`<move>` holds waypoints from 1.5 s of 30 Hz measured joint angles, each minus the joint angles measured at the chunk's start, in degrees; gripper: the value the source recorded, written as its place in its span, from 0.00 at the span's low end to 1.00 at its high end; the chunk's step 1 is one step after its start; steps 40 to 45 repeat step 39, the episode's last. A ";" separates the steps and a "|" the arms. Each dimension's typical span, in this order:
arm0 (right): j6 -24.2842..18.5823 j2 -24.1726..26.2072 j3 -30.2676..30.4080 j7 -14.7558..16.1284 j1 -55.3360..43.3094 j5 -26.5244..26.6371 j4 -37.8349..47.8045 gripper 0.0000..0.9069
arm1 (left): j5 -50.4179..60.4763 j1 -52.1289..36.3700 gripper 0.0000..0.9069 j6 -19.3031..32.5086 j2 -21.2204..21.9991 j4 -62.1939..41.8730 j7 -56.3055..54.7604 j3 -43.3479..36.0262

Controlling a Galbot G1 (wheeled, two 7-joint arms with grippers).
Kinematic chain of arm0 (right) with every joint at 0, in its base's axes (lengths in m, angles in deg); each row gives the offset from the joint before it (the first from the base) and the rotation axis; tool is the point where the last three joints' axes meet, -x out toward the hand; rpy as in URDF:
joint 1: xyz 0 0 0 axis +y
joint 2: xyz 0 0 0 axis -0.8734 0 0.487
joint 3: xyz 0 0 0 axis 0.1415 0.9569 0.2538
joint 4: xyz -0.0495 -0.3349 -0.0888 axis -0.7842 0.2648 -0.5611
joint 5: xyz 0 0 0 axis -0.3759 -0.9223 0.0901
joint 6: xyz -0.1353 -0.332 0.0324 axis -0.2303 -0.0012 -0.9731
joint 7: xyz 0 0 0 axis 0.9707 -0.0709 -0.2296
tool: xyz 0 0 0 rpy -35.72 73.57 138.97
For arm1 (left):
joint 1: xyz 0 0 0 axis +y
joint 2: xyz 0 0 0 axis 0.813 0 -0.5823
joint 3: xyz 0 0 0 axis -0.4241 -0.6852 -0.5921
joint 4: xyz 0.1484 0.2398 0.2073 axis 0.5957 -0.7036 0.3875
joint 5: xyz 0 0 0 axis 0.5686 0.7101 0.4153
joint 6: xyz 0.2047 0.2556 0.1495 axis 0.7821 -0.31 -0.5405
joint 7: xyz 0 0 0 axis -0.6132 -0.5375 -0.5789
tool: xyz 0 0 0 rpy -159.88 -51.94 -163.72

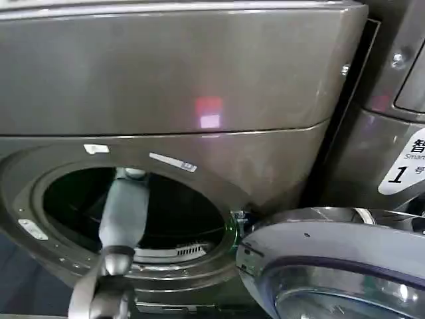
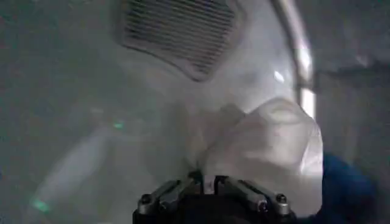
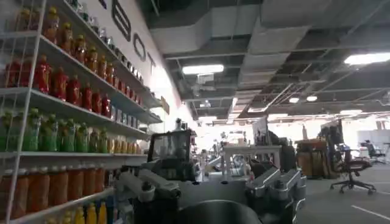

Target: Grasp the clothes from the dryer.

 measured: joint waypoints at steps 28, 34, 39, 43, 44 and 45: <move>-0.72 -0.40 -1.08 -1.12 0.16 -2.33 -0.67 1.00 | -11.62 2.25 0.00 -3.41 1.08 2.40 -8.10 -0.55; 0.88 -0.04 -2.24 -2.24 0.41 -2.74 -0.38 1.00 | -11.85 2.29 0.00 -3.48 1.22 2.26 -7.94 -0.73; 1.56 -0.04 -2.69 -2.99 0.64 -3.12 -0.17 1.00 | -11.93 2.46 0.00 -3.41 1.32 2.07 -7.74 -0.94; 1.56 -0.04 -2.69 -2.99 0.64 -3.12 -0.17 1.00 | -11.93 2.46 0.00 -3.41 1.32 2.07 -7.74 -0.94; 1.56 -0.04 -2.69 -2.99 0.64 -3.12 -0.17 1.00 | -11.93 2.46 0.00 -3.41 1.32 2.07 -7.74 -0.94; 1.56 -0.04 -2.69 -2.99 0.64 -3.12 -0.17 1.00 | -11.93 2.46 0.00 -3.41 1.32 2.07 -7.74 -0.94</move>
